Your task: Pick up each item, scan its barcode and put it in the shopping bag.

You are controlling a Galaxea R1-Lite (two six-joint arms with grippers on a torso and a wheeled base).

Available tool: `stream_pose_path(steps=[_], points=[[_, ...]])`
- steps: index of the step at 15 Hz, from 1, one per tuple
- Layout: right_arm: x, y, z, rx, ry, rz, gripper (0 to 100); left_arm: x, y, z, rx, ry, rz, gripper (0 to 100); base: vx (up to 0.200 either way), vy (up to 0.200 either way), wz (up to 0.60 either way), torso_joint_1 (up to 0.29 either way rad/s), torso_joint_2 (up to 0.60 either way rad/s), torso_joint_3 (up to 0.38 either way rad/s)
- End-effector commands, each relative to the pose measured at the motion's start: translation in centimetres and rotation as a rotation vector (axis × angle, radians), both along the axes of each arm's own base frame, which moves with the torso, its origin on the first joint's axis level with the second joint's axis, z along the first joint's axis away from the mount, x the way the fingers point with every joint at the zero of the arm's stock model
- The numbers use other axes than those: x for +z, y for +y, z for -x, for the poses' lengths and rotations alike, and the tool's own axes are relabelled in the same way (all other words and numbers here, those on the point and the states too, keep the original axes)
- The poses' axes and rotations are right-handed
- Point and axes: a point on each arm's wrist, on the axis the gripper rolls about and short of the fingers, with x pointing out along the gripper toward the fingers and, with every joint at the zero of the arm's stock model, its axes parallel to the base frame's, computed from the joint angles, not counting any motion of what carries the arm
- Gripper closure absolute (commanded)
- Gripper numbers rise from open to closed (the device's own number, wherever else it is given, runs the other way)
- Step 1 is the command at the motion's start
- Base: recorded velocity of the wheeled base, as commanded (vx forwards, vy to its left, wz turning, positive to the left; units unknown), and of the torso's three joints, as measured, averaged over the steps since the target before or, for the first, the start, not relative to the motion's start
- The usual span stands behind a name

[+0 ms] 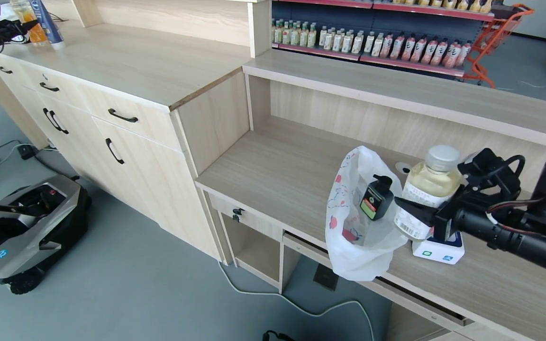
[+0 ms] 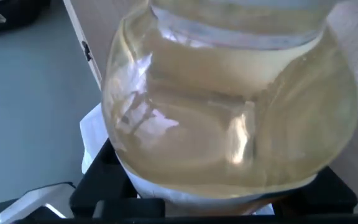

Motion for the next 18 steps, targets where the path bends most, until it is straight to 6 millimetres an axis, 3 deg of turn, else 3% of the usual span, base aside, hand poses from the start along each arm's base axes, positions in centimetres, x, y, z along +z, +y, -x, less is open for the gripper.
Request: stream_pose_path(steps=[1,3,4,8,12,18], points=[[-5.1,2.5,-3.3,0.064,0.105,0.007,100,0.0,0.0,0.0,0.000,0.000,0.000,0,0.000,0.000,0.00,0.000,0.00,0.000],[-6.1,3.2,-4.1,0.081,0.078,0.002,100,0.0,0.0,0.0,0.000,-0.002,0.000,0,0.000,0.000,0.00,0.000,0.00,0.000],[-7.9,4.0,-5.2,0.095,0.059,0.000,100,0.0,0.0,0.0,0.000,0.000,0.000,0,0.000,0.000,0.00,0.000,0.00,0.000],[-10.7,3.5,-7.1,0.065,0.056,-0.004,100,0.0,0.0,0.0,0.000,0.000,0.000,0,0.000,0.000,0.00,0.000,0.00,0.000],[-11.8,3.6,-9.3,0.051,0.004,-0.040,100,0.0,0.0,0.0,0.000,0.000,0.000,0,0.000,0.000,0.00,0.000,0.00,0.000],[-13.7,2.7,-9.9,0.024,0.040,-0.036,100,0.0,0.0,0.0,0.000,0.000,0.000,0,0.000,0.000,0.00,0.000,0.00,0.000]])
